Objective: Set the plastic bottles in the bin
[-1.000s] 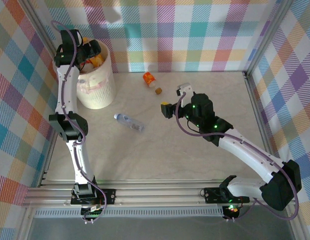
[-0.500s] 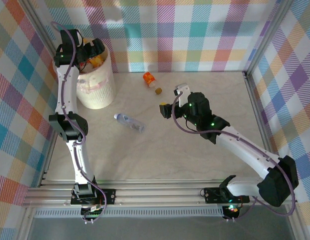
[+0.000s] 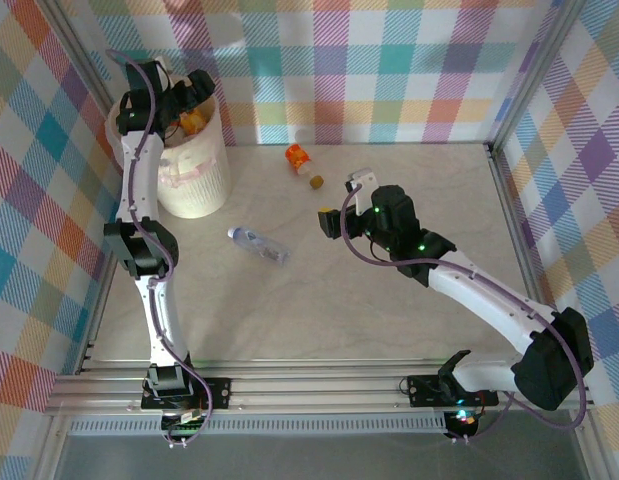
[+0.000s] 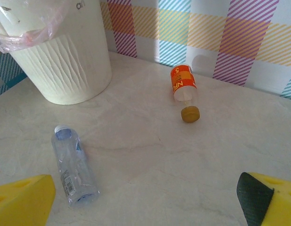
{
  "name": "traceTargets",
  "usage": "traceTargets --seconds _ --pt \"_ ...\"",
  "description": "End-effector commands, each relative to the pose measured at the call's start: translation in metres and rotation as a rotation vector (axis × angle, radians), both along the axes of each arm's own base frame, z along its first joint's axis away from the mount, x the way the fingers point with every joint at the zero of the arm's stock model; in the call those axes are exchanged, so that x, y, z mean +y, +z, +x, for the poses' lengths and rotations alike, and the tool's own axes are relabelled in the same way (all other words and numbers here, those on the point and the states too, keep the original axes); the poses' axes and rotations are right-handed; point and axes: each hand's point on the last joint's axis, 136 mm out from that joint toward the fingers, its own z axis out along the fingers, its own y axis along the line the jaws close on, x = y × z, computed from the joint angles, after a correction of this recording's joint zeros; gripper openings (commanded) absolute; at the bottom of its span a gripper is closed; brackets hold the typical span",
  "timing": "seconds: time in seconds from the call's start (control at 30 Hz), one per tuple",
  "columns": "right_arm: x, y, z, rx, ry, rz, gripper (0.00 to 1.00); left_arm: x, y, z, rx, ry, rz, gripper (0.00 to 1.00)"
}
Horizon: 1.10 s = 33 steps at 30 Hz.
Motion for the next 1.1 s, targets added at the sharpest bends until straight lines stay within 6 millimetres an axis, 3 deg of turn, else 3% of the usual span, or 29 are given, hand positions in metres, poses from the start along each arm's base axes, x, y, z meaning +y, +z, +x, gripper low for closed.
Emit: traceTargets --seconds 0.0,0.1,0.23,0.4,0.6,0.83,1.07 --pt "-0.001 0.013 0.004 -0.016 -0.018 0.018 1.0 0.009 -0.004 0.004 0.005 0.015 -0.036 1.0" --pt "0.0 0.012 0.004 -0.011 -0.018 0.021 1.0 0.01 0.0 -0.002 0.013 0.024 -0.025 1.0" --pt "-0.003 0.011 0.006 -0.003 -0.038 0.021 1.0 0.009 0.02 -0.018 0.007 0.024 -0.01 1.0" --pt "-0.012 0.007 0.012 0.004 -0.115 0.026 1.0 0.008 0.054 -0.047 -0.005 0.041 0.001 1.0" --pt "-0.02 0.004 0.018 0.015 -0.179 0.041 1.0 -0.004 0.076 -0.082 -0.014 0.03 0.005 1.0" --pt "-0.019 -0.001 0.017 0.032 -0.179 0.04 1.0 -0.028 0.065 -0.136 0.012 0.078 0.016 1.0" --pt "-0.019 -0.005 0.013 0.057 -0.17 0.057 1.0 -0.08 0.022 -0.213 0.029 0.105 0.042 1.0"
